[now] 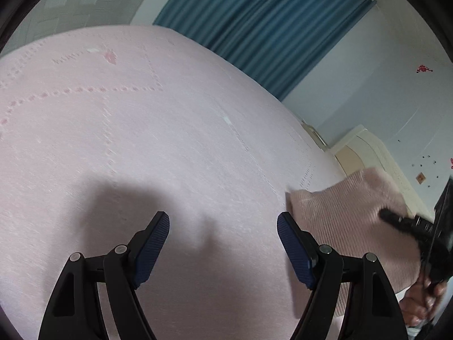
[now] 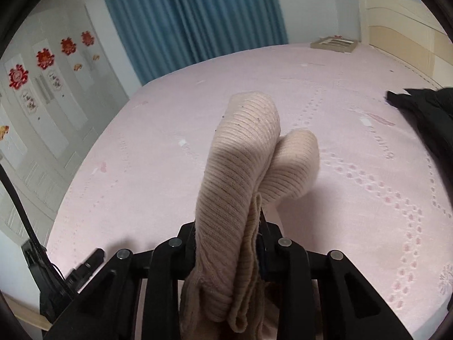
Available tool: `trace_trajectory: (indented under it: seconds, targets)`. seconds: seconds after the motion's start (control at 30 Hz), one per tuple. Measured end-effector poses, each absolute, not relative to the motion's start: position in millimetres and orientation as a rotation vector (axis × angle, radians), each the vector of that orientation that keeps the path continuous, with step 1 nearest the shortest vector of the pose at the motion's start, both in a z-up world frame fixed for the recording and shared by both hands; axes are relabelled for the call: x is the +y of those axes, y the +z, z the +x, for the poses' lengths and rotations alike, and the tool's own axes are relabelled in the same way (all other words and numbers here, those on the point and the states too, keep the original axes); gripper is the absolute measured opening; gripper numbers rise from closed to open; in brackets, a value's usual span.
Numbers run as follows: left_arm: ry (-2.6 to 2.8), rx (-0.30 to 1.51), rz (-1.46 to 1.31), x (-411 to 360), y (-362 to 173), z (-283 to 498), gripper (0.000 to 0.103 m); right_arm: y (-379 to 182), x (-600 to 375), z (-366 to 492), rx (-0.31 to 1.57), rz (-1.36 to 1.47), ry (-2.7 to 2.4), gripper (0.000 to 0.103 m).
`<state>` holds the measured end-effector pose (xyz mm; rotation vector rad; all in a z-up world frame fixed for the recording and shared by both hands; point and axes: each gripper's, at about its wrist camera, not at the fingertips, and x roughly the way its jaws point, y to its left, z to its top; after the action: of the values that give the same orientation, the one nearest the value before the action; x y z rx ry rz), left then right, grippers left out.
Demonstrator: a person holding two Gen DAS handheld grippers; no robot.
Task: Fold small clothes
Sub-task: 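Grasp the other sweater side with the right tool and fold it across, then open the right tool and release the folded side onto the sweater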
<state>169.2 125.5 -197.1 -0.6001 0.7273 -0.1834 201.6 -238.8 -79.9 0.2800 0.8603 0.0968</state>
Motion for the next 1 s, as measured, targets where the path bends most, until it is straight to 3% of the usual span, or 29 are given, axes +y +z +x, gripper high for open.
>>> trace_trajectory:
  seconds: [0.27,0.4,0.53,0.67,1.0]
  targets:
    - [-0.175,0.736,-0.605,140.3,-201.7,172.8,0.076,-100.2,-210.7,240.0,0.821,0.568,0.394,0.028]
    - [-0.161,0.76,-0.569,134.7,-204.5,176.6,0.076,-175.2,-236.6,261.8,0.927,0.599,0.298,0.028]
    - [-0.145,0.783,-0.491,117.3,-204.0,182.4,0.076,-225.6,-254.3,273.1,1.005,0.435,0.157,0.032]
    - [-0.169,0.806,-0.416,93.0,-204.2,190.8,0.076,-214.1,-253.4,266.4,0.957,0.318,0.18,0.043]
    - [-0.316,0.914,-0.237,52.8,-216.1,180.8,0.076,-190.1,-264.8,238.4,0.87,0.232,0.23,0.044]
